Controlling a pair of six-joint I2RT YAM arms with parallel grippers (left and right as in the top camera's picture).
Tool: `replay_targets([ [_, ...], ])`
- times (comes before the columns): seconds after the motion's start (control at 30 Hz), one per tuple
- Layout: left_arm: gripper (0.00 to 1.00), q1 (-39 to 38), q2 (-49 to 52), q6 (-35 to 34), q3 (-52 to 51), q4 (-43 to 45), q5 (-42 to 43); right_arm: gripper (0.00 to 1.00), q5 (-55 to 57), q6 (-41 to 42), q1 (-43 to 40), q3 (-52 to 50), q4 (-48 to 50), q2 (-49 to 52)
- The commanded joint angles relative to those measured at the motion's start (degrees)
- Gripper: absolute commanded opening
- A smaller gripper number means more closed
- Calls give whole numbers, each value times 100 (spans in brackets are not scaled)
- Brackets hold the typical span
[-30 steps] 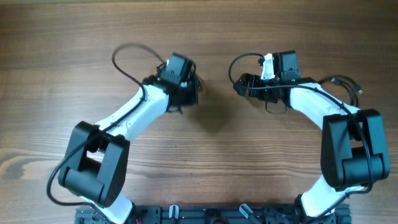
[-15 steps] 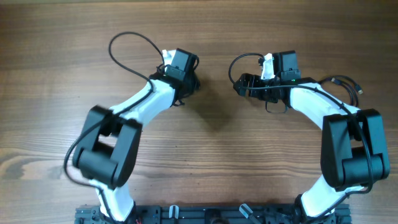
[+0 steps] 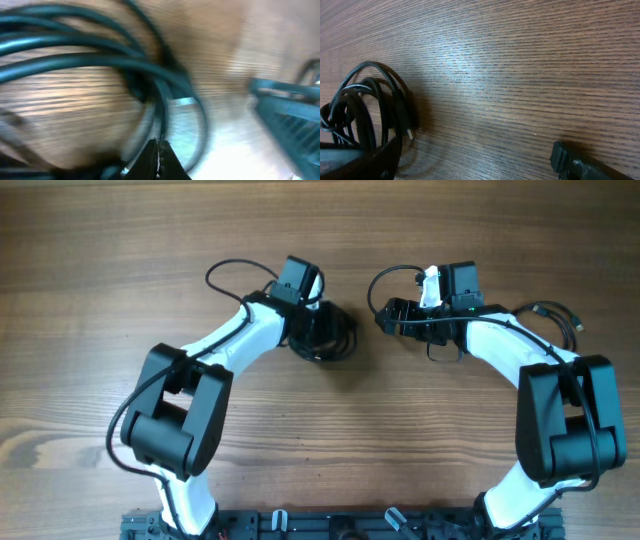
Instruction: Untangle cables
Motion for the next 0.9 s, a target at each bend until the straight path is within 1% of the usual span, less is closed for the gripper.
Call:
replay_targets([
  [0.0, 8, 0, -667, -127, 520, -422, -337, 100, 42, 28, -24, -83, -37, 184],
  [0.03, 9, 0, -780, -90, 584, -549, -649, 100, 42, 28, -24, -83, -35, 184],
  [0.1, 12, 0, -977, 232, 614, -632, -1300, 100, 42, 28, -24, -83, -35, 184],
  [0.23, 14, 0, -964, 323, 584, -885, -3257, 100, 39, 33, -24, -83, -33, 184],
  [0.27, 17, 0, -909, 323, 581, -901, -3552, 100, 42, 33, -24, -83, -33, 184],
  [0.3, 22, 0, -835, 323, 581, -894, -3766, 100, 42, 33, -24, -83, -33, 184],
  [0.33, 25, 0, -778, 323, 581, -870, -3871, 100, 39, 31, -24, -83, -35, 184],
  [0.43, 26, 0, -422, 328, 581, -704, -3930, 100, 39, 33, -24, -83, -35, 184],
  [0.53, 24, 0, 35, 323, 581, -560, -3926, 100, 42, 26, -24, -83, -44, 184],
  [0.63, 23, 0, 433, 326, 581, -645, -3873, 100, 46, 24, -24, -83, -48, 184],
  [0.7, 20, 0, 501, 323, 581, -944, -3615, 100, 63, 26, -24, -83, -52, 184],
  [0.73, 15, -2, 503, 323, 581, -1137, -3432, 100, 63, 28, -24, -83, -52, 184],
  [0.77, 13, -4, 496, 326, 581, -1314, -3211, 100, 63, 26, -24, -83, -50, 184],
  [0.87, 13, -7, 490, 326, 581, -1834, -2507, 100, 61, 35, -24, -83, -44, 184],
])
